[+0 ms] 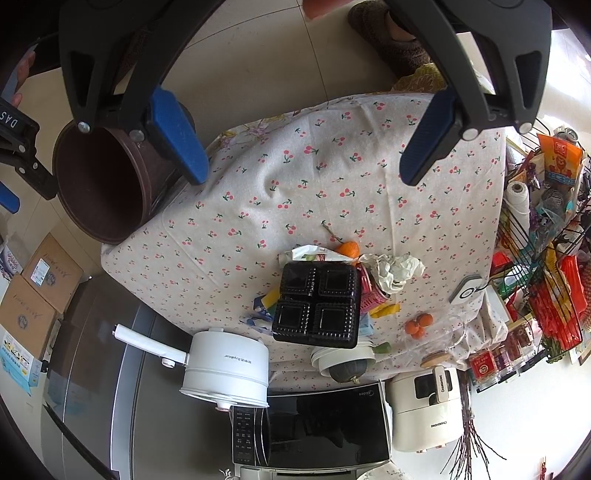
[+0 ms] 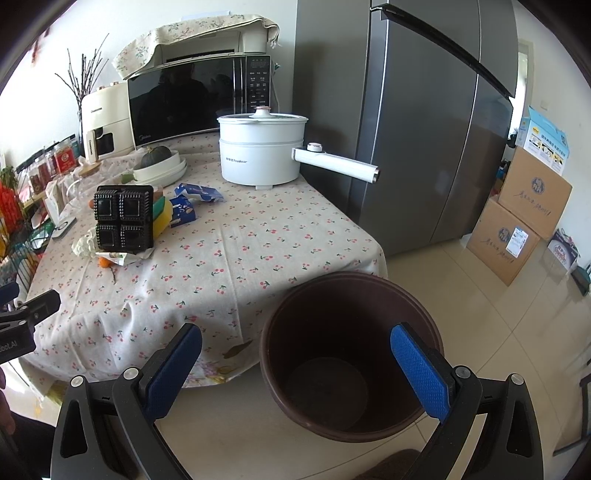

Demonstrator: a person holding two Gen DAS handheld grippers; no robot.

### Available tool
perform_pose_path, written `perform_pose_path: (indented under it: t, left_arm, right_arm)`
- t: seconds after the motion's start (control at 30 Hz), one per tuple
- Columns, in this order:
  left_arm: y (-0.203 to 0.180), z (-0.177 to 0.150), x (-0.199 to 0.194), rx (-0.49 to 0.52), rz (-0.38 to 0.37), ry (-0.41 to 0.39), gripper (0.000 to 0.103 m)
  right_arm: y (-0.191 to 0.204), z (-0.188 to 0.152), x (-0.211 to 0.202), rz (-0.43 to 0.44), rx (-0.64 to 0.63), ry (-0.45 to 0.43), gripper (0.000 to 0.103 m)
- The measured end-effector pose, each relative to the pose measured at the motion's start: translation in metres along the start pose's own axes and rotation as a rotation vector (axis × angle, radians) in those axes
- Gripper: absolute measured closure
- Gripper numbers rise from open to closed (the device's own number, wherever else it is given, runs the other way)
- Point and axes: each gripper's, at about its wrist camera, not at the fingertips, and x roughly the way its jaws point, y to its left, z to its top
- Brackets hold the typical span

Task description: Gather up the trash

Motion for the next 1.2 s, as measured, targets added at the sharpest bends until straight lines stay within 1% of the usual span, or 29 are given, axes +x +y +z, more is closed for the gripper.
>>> perform_pose_path:
  t: [0.2,0.47,0.53,0.63,0.7,0.77,0.87,0.97,1.03,1.07,1.1,1.13,1.17,1.2]
  left_arm:
    - [0.001,0.002,0.000,-0.001,-0.003,-0.004,0.000]
    - [0.003,0.008,0.001,-0.008,-0.027,-0.021,0.000]
    - [0.005,0.013,0.006,-0.003,-0.036,-0.012,0.000]
    - [0.010,0.022,0.013,0.005,-0.048,-0.020,0.000]
    - [0.014,0.033,0.022,0.000,-0.061,-0.011,0.000]
    - [0.018,0.046,0.036,-0.006,-0.072,0.025,0.000]
    - [0.020,0.065,0.057,-0.016,-0.059,0.054,0.000]
    - [0.022,0.084,0.074,-0.002,-0.044,0.024,0.000]
    - [0.029,0.096,0.085,-0.002,-0.019,-0.007,0.000]
    - [0.034,0.102,0.092,-0.017,-0.029,-0.008,0.001]
    - [0.038,0.108,0.100,-0.035,-0.049,0.006,0.001]
    - [0.043,0.114,0.109,-0.050,-0.068,0.021,0.001]
    - [0.046,0.118,0.116,-0.063,-0.077,0.029,0.001]
    - [0.048,0.122,0.122,-0.074,-0.086,0.035,0.001]
  right_arm:
    - [-0.002,0.000,0.000,-0.005,-0.002,-0.002,0.000]
    - [0.000,0.002,-0.001,-0.030,-0.017,-0.005,0.000]
    - [0.000,0.006,-0.001,-0.032,-0.025,-0.001,0.000]
    - [0.005,0.021,-0.001,-0.020,-0.071,0.023,0.000]
    - [0.004,0.040,-0.002,0.005,-0.081,0.023,0.000]
    - [0.002,0.061,0.000,0.037,-0.089,0.022,0.000]
    - [0.002,0.089,0.013,0.072,-0.096,0.051,0.000]
    - [0.003,0.102,0.031,0.091,-0.086,0.048,0.000]
    - [0.000,0.097,0.047,0.111,-0.057,0.051,0.000]
    - [-0.002,0.092,0.061,0.098,-0.045,0.096,0.000]
    - [-0.002,0.088,0.073,0.091,-0.048,0.160,0.000]
    - [-0.002,0.084,0.085,0.121,-0.050,0.219,0.000]
    - [-0.005,0.082,0.090,0.148,-0.037,0.240,0.000]
    - [-0.008,0.081,0.095,0.153,-0.022,0.258,0.000]
